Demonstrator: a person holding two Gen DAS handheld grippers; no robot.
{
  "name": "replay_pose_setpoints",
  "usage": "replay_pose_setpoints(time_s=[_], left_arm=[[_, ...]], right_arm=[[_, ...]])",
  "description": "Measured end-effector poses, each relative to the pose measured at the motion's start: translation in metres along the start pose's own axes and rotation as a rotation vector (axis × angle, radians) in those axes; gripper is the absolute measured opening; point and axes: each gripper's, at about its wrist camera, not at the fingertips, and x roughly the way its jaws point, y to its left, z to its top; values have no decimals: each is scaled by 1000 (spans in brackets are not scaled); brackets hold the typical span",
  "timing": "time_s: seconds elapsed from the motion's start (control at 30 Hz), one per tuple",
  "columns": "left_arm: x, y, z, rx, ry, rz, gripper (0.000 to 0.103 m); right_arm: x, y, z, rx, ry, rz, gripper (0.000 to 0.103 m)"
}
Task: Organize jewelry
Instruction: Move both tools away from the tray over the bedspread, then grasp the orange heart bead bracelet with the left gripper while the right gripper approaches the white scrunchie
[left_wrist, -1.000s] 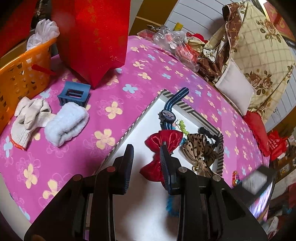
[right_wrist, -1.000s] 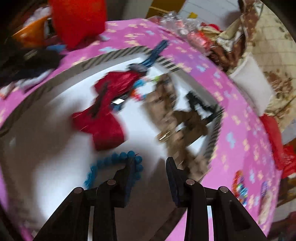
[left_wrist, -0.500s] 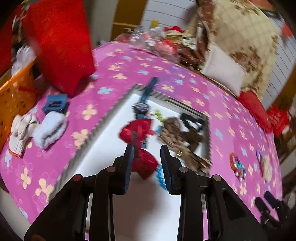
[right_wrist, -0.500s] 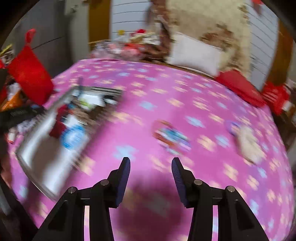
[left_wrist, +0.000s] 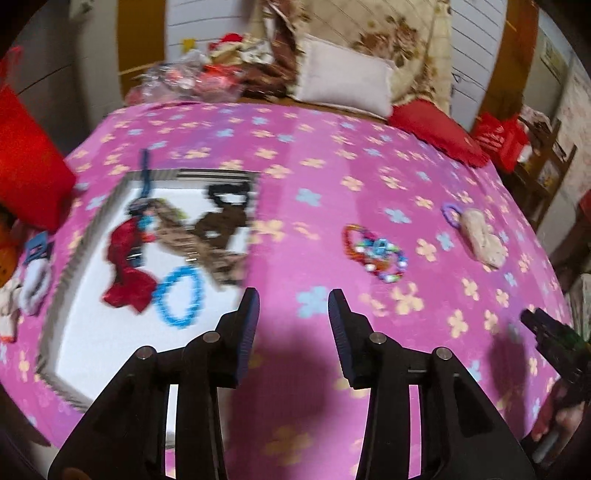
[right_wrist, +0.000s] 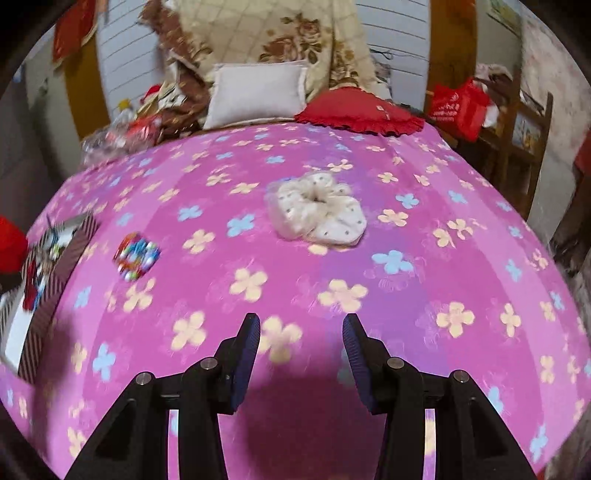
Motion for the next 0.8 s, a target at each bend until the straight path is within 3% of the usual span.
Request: replay_pose_setpoints(time_s=[0.3, 0.53, 0.63, 0.7, 0.73, 0.8], left_arm=[[97, -32, 30, -62, 164, -81, 39], [143, -55, 48, -82, 226, -147, 39], [157, -59, 55, -83, 251, -130, 38], [161, -64, 58, -68, 246, -108, 27], [164, -64, 59, -71, 265, -113, 9], [164, -65, 59, -86, 278, -129, 8]], right_arm=[[27, -44, 15, 111, -71, 18, 45], [38, -61, 12, 129, -52, 34, 44], [36, -62, 13, 130, -62, 40, 45], [35, -60, 14, 126, -71, 39, 45], [34, -60, 14, 122, -74, 39, 45], [35, -58, 14, 115, -74, 34, 44]])
